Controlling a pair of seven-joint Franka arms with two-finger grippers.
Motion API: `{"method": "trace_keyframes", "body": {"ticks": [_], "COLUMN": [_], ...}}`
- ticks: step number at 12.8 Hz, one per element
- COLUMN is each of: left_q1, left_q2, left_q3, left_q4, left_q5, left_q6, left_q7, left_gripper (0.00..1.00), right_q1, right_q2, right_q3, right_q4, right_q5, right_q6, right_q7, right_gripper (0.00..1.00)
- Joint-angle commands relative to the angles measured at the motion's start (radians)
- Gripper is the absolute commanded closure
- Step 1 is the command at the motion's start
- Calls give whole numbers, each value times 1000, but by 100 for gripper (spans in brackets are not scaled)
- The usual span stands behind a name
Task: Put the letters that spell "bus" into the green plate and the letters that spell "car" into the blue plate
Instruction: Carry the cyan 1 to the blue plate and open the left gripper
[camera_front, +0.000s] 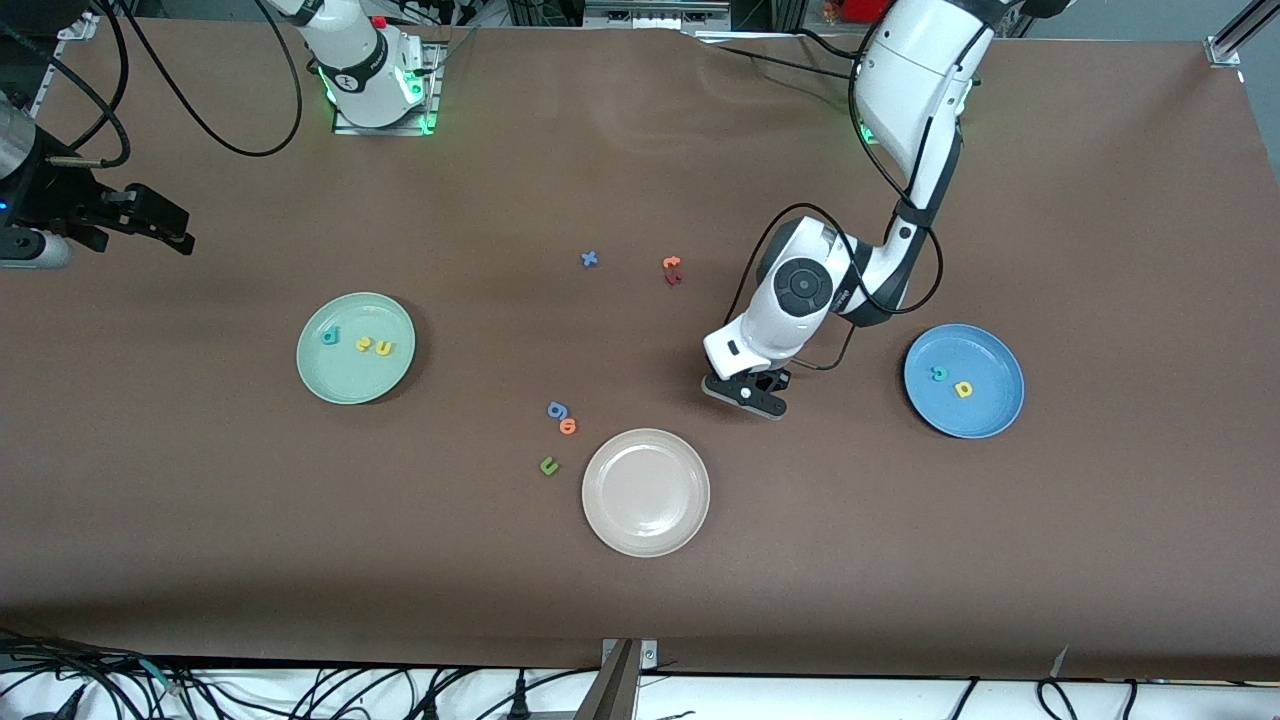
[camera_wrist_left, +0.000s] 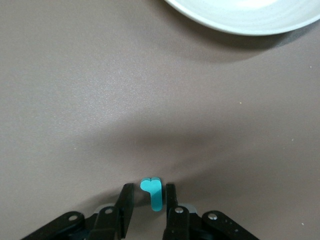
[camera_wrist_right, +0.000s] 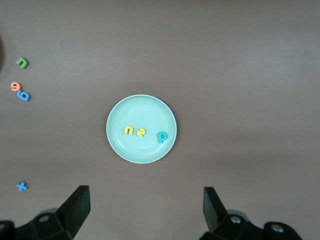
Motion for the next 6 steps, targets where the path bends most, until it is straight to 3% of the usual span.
{"method": "trace_keyframes", "body": {"ticks": [1,6], "left_q1": [-14,-11], "left_q2": [21,9], "left_q3": [13,29], "left_q4": [25,25], "left_q5": [32,29], "left_q6": [-1,-3], "left_q7": [-2,8], "left_gripper": [81,99], "right_q1": [6,-8], "right_q2": [-17,-11], "right_q3": [-5,8], "right_q4": [-9,-11], "right_q5": [17,16], "right_q6": [-8,0], "right_q7": [14,8], "right_gripper": [0,0]}}
